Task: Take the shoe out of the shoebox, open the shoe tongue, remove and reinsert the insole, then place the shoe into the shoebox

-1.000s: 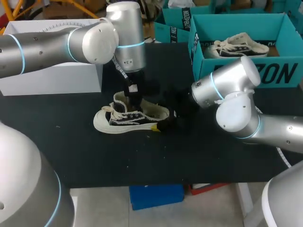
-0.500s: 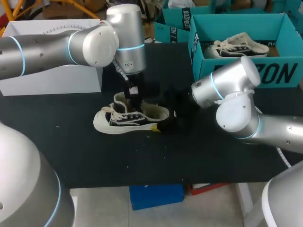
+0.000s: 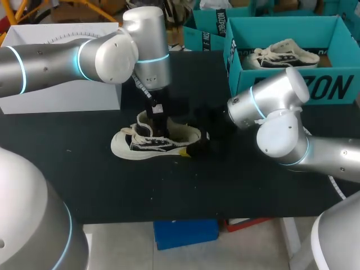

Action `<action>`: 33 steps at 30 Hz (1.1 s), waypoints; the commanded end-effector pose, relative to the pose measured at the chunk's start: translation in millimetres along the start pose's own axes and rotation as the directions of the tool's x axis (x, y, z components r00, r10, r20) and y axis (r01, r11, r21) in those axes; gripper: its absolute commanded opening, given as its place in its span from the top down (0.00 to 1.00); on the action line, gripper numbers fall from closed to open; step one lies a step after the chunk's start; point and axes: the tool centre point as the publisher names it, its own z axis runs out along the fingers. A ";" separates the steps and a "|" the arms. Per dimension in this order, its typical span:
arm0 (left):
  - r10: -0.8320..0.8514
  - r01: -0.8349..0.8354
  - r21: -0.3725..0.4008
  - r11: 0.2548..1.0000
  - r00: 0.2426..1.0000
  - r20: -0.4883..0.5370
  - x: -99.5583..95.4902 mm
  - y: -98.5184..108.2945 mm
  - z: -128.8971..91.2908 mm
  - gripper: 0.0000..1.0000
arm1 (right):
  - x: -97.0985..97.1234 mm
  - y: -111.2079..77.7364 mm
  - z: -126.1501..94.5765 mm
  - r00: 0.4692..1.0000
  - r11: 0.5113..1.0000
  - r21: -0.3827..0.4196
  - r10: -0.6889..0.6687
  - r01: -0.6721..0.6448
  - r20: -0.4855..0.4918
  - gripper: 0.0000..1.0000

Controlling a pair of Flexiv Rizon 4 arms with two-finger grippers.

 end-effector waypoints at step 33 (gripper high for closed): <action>-0.104 0.139 -0.021 0.990 0.822 0.560 -33.6 23.2 29.9 0.74 | -1.2 0.5 0.5 1.000 1.000 0.000 0.002 -0.002 0.002 1.00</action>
